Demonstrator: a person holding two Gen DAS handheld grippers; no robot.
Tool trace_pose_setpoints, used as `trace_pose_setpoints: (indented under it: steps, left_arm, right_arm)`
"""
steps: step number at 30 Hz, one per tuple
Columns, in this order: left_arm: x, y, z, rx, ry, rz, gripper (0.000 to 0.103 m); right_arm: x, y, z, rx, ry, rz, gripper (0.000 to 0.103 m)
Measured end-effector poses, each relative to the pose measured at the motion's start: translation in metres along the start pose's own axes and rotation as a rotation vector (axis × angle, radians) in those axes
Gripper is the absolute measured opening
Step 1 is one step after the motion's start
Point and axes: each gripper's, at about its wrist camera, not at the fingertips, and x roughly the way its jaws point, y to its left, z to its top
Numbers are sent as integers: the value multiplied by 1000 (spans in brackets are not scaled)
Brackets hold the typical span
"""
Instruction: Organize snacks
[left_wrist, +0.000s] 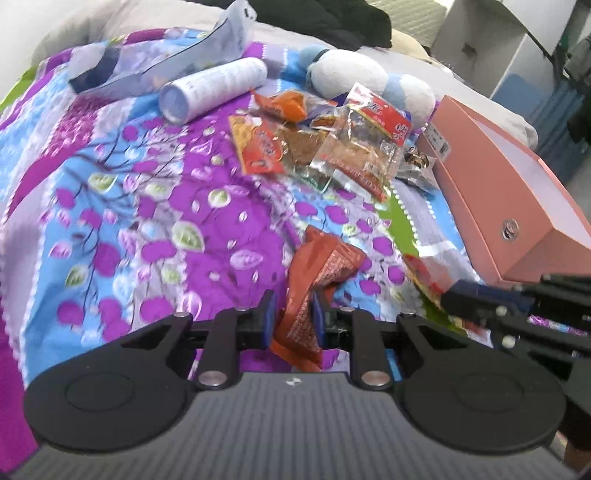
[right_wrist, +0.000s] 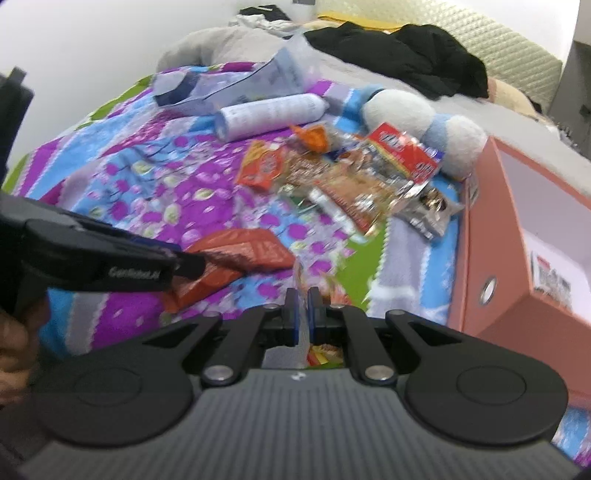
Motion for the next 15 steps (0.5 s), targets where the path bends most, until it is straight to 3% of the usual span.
trace_pose_setpoints:
  steps: [4, 7, 9, 12, 15]
  left_arm:
    - [-6, 6, -8, -33, 20, -7, 26]
    - [-8, 10, -9, -40, 30, -14, 32]
    - [-10, 12, -8, -48, 27, -18, 53]
    - [-14, 16, -6, -61, 2, -19, 69]
    - [-14, 14, -1, -52, -16, -9, 79]
  right_arm:
    - [-4, 5, -11, 29, 24, 45, 11]
    - [-6, 4, -18, 53, 37, 61, 14]
    - [-7, 3, -20, 70, 40, 61, 33]
    - [-12, 0, -23, 85, 28, 68, 54]
    - [-15, -4, -23, 94, 19, 84, 55]
